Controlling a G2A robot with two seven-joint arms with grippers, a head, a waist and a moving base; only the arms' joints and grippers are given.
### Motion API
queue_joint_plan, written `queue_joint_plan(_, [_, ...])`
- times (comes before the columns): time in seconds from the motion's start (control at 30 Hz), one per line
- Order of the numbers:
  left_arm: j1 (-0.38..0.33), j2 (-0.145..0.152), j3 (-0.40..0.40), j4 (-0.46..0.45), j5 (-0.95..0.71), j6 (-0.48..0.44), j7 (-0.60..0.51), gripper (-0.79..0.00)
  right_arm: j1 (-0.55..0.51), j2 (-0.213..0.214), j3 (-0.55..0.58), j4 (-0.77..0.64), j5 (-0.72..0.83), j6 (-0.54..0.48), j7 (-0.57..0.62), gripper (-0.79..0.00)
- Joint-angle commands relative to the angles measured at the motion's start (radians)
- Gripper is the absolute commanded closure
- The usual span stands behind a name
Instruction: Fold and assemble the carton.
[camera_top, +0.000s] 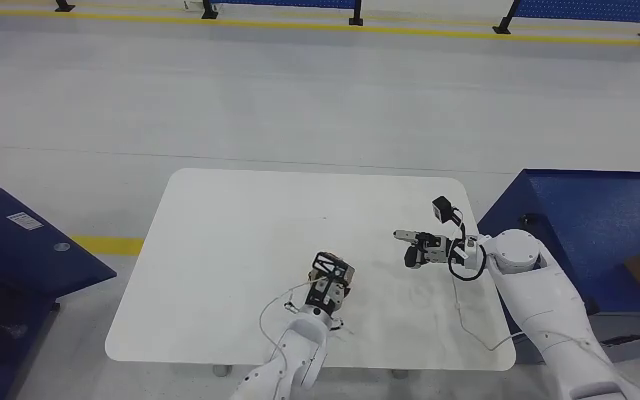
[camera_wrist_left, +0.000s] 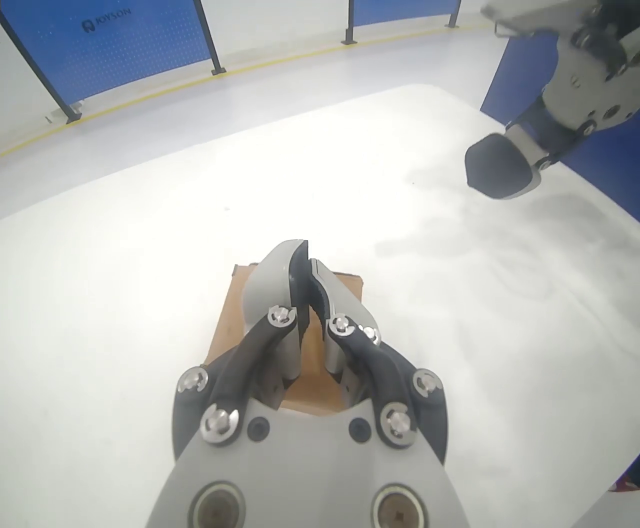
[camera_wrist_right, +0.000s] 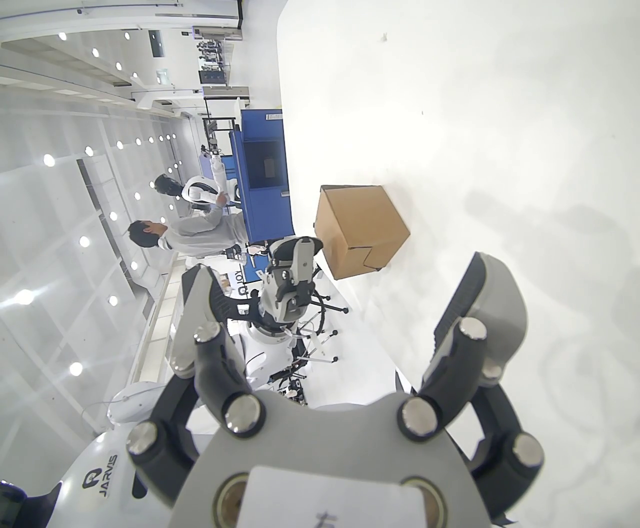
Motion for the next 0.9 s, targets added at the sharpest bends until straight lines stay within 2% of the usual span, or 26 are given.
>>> queue_joint_plan(0.0, [-0.007,-0.004,0.004,0.007,0.000,0.005,-0.010,0.000,0.000,0.000,0.000,0.000,0.000,0.000,0.000,-0.785])
queue_joint_plan(0.23, [0.010,-0.007,-0.005,-0.030,-0.008,0.023,0.047,0.000,0.000,0.000,0.000,0.000,0.000,0.000,0.000,-0.785])
queue_joint_plan(0.43, [-0.010,-0.013,0.003,0.014,0.008,0.013,-0.022,0.000,0.000,0.000,0.000,0.000,0.000,0.000,0.000,-0.785])
queue_joint_plan(0.67, [0.003,-0.016,-0.008,-0.021,0.002,0.027,0.037,0.000,0.000,0.000,0.000,0.000,0.000,0.000,0.000,-0.785])
queue_joint_plan(0.87, [-0.017,-0.020,-0.008,0.025,0.012,0.014,-0.029,0.000,0.000,0.000,0.000,0.000,0.000,0.000,0.000,-0.785])
